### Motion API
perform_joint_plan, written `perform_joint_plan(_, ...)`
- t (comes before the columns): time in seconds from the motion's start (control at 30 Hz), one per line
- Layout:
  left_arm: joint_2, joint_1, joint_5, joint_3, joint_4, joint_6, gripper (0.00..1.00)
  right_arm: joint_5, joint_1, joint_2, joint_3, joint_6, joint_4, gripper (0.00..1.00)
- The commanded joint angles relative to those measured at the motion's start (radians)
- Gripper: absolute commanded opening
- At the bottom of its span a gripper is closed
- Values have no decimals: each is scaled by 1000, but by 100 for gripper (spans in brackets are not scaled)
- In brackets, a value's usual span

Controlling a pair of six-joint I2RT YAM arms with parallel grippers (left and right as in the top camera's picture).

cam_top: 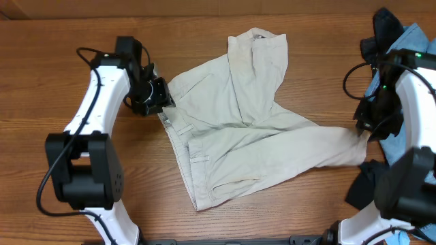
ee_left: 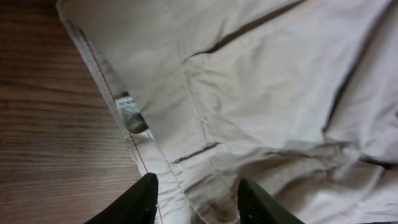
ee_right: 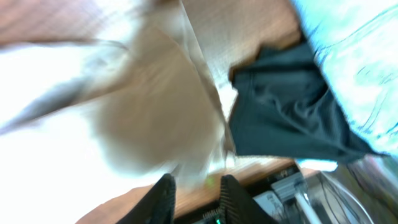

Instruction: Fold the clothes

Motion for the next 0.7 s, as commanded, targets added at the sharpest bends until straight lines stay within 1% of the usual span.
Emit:
perform_joint_plan(0.0, 49, 5, -82, 8, 29, -74, 49, -8, 4, -116, 72, -33, 21, 31)
perform_joint_plan(0.1, 71, 19, -97, 8, 104, -79, 50, -9, 3, -171, 82, -39, 50, 38)
perform_joint_plan(0.2, 78, 22, -145, 8, 164, -85, 54, -21, 4, -203, 82, -39, 70, 45)
perform_joint_plan(0.33, 85, 19, -166, 8, 225, -98, 55, -23, 3, -211, 82, -39, 72, 45)
perform_joint_plan(0.47, 105, 16, -166, 8, 229, -105, 52, -23, 3, -211, 81, -39, 75, 45)
perform_joint_plan(0.57, 132, 16, -190, 8, 223, -139, 53, -23, 3, -211, 81, -39, 75, 45)
perform_joint_plan(0.67, 165, 16, -174, 8, 248, -139, 53, -23, 3, -211, 81, -39, 74, 45)
